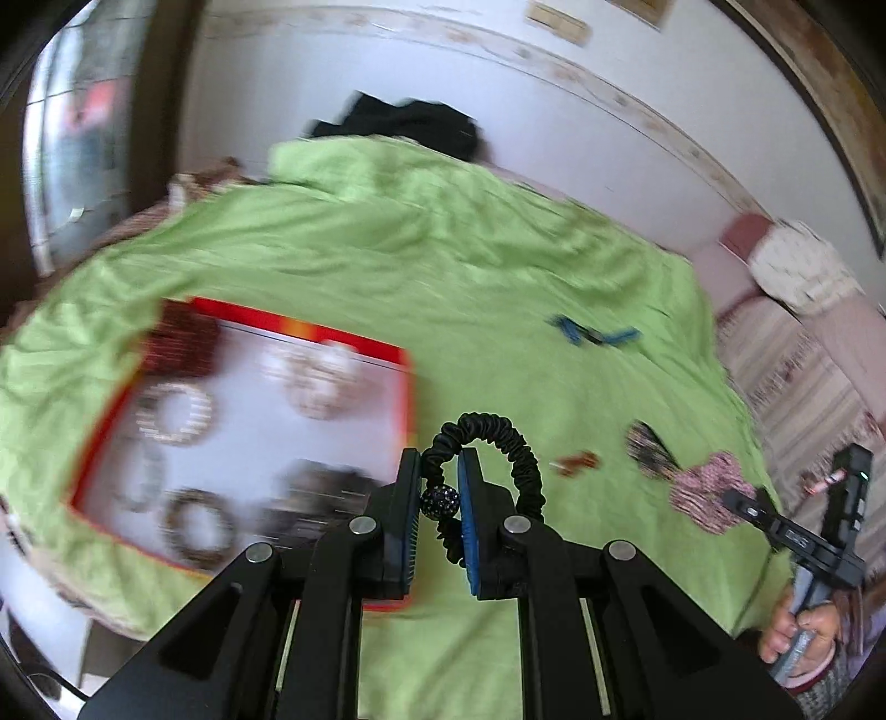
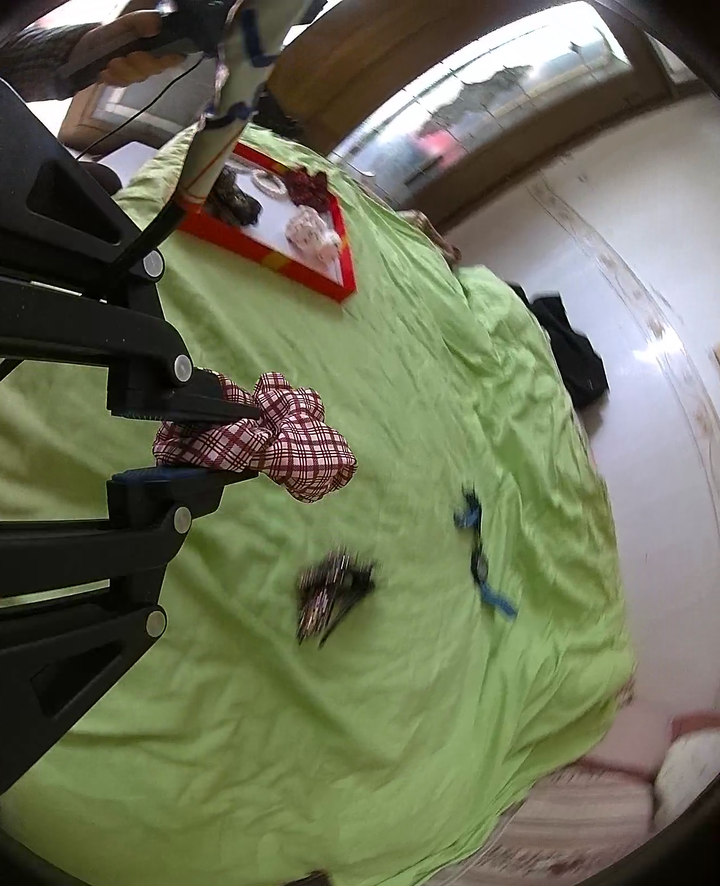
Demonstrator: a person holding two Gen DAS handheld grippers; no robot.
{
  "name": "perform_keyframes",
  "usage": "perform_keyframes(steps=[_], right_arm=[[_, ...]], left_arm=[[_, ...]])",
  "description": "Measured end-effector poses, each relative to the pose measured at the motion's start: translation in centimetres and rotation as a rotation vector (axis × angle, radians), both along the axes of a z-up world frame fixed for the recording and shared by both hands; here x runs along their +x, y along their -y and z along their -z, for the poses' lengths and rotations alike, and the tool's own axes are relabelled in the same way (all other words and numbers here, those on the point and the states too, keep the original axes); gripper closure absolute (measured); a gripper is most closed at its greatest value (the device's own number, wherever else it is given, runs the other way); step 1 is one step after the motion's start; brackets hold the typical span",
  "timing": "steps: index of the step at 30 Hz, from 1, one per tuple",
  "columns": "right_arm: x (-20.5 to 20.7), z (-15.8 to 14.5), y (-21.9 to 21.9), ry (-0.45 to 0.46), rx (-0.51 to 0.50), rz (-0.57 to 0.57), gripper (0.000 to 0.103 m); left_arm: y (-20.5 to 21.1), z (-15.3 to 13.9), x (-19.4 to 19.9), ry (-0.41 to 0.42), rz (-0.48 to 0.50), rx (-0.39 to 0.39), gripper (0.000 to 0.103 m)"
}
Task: Organize jewelry
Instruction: 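Lower both scrunchies into the tray and open both tools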
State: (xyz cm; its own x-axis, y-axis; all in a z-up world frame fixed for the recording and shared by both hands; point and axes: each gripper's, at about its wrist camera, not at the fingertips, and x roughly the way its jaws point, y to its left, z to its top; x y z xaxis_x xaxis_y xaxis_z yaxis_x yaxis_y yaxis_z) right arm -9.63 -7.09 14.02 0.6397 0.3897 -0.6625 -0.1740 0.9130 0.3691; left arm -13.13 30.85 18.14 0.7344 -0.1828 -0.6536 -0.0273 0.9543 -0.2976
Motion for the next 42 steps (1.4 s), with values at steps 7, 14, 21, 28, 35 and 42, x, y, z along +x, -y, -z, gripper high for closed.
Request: perform_keyframes(steps=[7, 14, 21, 28, 35, 42], right_arm=[[1.6, -1.4, -7.4, 0.023, -0.024, -0.141, 0.089], [4.0, -1.8, -16.1, 0.016, -0.022, -0.290, 0.089], [6.4, -0.1, -24.4, -0.008, -0.058, -0.403, 0.089], [10.0, 3.5, -30.6, -0.085, -0.084, -0.462, 0.089], [14.4, 7.2, -34.1, -0.155, -0.124, -0.450, 0.089], [18.1, 7.7, -34.7, -0.150, -0.143, -0.385, 0.089]], left_arm=[[-7.9, -0.4, -0.3, -0.002, -0.149, 0.009, 0.090], [-10.5, 3.5, 2.8, -0.086, -0.175, -0.020, 0.090], [-11.2, 8.0, 6.2, -0.163, -0.160, -0.031, 0.090], [-11.6, 10.9, 8.2, -0.218, -0.162, -0.011, 0.090], [-11.6, 12.2, 8.9, -0.246, -0.156, 0.020, 0.090], [-11.6, 12.2, 9.5, -0.251, -0.156, 0.009, 0.090]])
